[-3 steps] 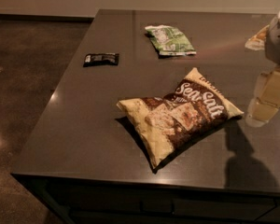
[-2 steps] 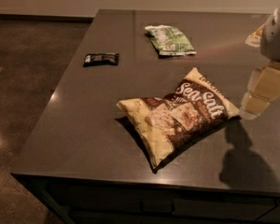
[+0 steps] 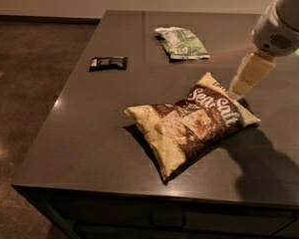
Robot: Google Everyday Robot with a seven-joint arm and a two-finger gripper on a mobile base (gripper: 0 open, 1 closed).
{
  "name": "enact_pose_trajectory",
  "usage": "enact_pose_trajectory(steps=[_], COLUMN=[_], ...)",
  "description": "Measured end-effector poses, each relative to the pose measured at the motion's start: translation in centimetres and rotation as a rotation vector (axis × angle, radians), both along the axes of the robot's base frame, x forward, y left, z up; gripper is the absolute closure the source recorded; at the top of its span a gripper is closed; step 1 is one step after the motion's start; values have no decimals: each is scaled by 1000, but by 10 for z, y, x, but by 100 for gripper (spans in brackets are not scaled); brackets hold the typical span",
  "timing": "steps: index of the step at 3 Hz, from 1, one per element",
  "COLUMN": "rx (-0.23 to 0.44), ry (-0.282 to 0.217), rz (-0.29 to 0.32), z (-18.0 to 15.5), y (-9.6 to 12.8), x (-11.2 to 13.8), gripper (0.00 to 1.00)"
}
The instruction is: Move green jalapeno chip bag near rxbar chocolate
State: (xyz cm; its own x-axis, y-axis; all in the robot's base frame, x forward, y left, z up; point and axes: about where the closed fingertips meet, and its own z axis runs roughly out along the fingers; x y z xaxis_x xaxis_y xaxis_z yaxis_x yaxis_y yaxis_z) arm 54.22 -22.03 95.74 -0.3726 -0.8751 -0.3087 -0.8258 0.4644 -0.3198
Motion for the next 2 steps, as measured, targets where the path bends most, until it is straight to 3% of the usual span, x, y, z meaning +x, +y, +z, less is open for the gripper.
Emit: enact_pose_trajectory(steps=[2], rx=[115], ry=[-51], rz=[-256], z=[-20], y=[-27], x=[87], gripper=[0])
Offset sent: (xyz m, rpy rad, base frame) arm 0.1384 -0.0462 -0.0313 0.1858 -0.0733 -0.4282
